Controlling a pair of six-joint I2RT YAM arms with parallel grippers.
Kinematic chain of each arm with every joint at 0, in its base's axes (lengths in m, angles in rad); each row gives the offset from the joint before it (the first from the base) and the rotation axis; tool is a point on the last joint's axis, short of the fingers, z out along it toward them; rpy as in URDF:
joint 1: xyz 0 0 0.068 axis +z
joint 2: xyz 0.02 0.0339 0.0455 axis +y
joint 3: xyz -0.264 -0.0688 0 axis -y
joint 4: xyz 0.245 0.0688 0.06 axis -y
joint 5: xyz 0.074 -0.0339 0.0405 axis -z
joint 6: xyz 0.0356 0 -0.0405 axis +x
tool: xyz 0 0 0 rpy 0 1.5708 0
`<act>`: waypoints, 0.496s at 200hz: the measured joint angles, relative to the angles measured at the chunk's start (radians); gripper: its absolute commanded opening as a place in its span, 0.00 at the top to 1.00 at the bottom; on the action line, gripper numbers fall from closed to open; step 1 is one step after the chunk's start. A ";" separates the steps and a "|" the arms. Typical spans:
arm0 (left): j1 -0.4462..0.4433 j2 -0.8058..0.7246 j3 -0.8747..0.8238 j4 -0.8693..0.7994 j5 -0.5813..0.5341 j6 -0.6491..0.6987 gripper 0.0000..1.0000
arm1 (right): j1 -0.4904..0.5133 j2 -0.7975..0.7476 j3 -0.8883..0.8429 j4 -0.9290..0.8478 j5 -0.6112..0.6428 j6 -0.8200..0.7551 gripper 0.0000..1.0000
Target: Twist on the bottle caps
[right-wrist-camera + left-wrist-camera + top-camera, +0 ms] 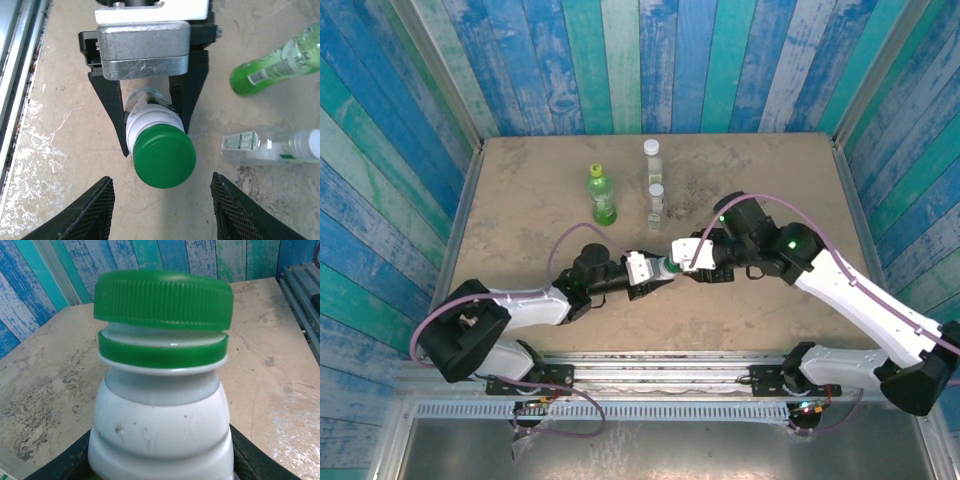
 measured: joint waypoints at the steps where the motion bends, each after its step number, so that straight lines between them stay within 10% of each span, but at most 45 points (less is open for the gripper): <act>1: 0.000 -0.001 0.000 -0.001 0.001 0.001 0.56 | 0.000 0.003 0.001 0.000 -0.001 -0.004 0.47; 99: 0.001 -0.020 0.000 -0.041 0.032 0.007 0.55 | 0.010 0.112 0.032 -0.019 -0.018 -0.052 0.60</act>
